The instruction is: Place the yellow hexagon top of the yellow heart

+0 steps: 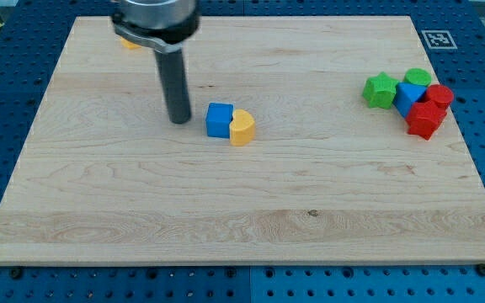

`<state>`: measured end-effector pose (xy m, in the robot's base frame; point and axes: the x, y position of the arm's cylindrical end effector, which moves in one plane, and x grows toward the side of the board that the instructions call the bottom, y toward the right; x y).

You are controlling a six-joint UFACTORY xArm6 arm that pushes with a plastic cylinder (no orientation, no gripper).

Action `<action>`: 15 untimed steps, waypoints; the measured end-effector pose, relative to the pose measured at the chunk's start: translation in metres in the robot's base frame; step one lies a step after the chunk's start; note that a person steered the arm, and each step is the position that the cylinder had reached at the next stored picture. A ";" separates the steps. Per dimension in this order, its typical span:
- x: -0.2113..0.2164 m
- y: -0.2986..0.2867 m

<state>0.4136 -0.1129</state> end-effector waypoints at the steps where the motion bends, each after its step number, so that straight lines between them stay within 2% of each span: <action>1: -0.031 -0.056; 3: -0.126 -0.155; 4: -0.167 -0.157; 5: -0.182 -0.122; 6: -0.176 -0.036; 7: -0.141 0.061; 8: -0.094 0.115; 10: -0.138 0.091; 11: -0.134 0.058; 12: -0.099 0.066; 13: -0.053 0.111; 14: -0.048 0.116; 15: -0.074 0.095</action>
<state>0.3395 -0.0183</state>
